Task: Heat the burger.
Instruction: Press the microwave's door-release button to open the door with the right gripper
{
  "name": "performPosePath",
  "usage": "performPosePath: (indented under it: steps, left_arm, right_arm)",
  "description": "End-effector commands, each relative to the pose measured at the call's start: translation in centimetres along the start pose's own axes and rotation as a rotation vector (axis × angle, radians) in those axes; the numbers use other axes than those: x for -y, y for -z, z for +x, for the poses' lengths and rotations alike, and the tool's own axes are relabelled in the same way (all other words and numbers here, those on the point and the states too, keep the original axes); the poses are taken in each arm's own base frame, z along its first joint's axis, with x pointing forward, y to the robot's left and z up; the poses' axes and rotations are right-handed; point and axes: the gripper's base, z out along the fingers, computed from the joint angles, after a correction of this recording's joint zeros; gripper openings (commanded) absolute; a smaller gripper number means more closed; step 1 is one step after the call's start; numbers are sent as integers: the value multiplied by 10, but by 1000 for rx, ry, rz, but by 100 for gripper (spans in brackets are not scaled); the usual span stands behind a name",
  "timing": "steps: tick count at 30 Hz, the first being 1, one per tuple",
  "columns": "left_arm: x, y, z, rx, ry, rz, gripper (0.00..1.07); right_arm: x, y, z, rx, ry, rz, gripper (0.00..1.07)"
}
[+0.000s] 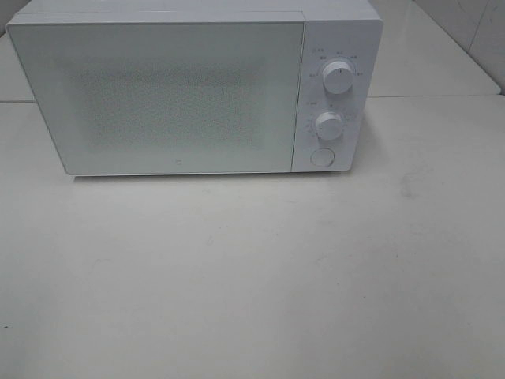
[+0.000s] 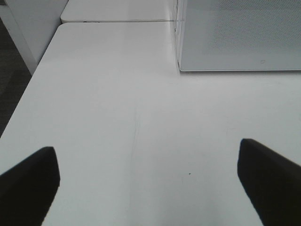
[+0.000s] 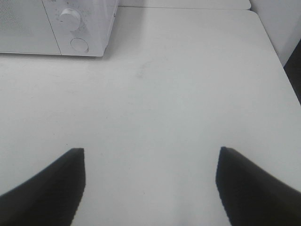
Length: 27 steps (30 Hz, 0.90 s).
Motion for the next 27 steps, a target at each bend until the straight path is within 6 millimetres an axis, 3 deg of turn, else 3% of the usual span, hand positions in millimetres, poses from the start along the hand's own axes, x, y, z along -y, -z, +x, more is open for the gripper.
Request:
performPosePath:
  steps: [1,9,14,16,27]
  left_arm:
    - [0,3,2,25,1,-3,98]
    - [0,3,2,25,1,-3,98]
    - [0,3,2,25,1,-3,98]
    - [0,3,2,25,1,-3,98]
    - [0,3,2,25,1,-3,98]
  right_arm:
    - [1,3,2,31,-8,13,75]
    - [1,6,-2,58,-8,14,75]
    - [0,2,-20,123,-4,9,75]
    - [-1,-9,-36,152,1,4,75]
    - [-5,-41,-68,179,12,-7,74]
